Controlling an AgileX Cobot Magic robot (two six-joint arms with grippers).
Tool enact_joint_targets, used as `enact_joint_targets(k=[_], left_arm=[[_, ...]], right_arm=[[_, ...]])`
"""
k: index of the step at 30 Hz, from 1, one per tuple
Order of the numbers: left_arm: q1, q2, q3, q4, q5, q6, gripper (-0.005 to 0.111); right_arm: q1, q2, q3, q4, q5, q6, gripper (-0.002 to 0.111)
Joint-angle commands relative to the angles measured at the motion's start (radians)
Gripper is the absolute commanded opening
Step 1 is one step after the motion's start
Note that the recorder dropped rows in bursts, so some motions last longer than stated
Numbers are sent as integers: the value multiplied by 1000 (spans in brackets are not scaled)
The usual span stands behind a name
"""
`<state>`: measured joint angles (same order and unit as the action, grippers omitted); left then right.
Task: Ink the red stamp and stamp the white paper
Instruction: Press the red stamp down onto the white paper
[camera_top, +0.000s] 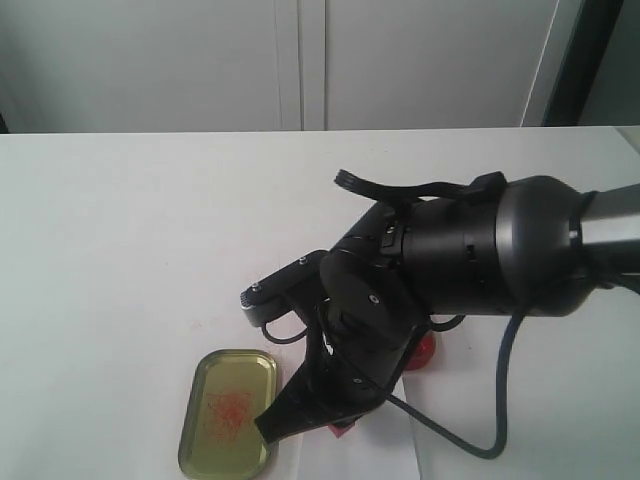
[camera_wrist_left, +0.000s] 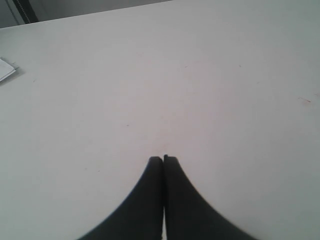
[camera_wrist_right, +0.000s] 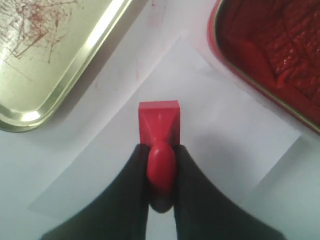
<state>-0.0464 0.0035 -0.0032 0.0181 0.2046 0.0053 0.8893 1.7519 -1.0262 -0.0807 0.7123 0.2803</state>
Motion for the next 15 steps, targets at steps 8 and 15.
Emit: enact_joint_targets(k=[8, 15], left_arm=[[4, -3, 3, -1, -2, 3, 0], [4, -3, 3, -1, -2, 3, 0]], right_arm=[[-4, 45, 4, -5, -50, -9, 0], [-4, 151, 4, -5, -54, -9, 0]])
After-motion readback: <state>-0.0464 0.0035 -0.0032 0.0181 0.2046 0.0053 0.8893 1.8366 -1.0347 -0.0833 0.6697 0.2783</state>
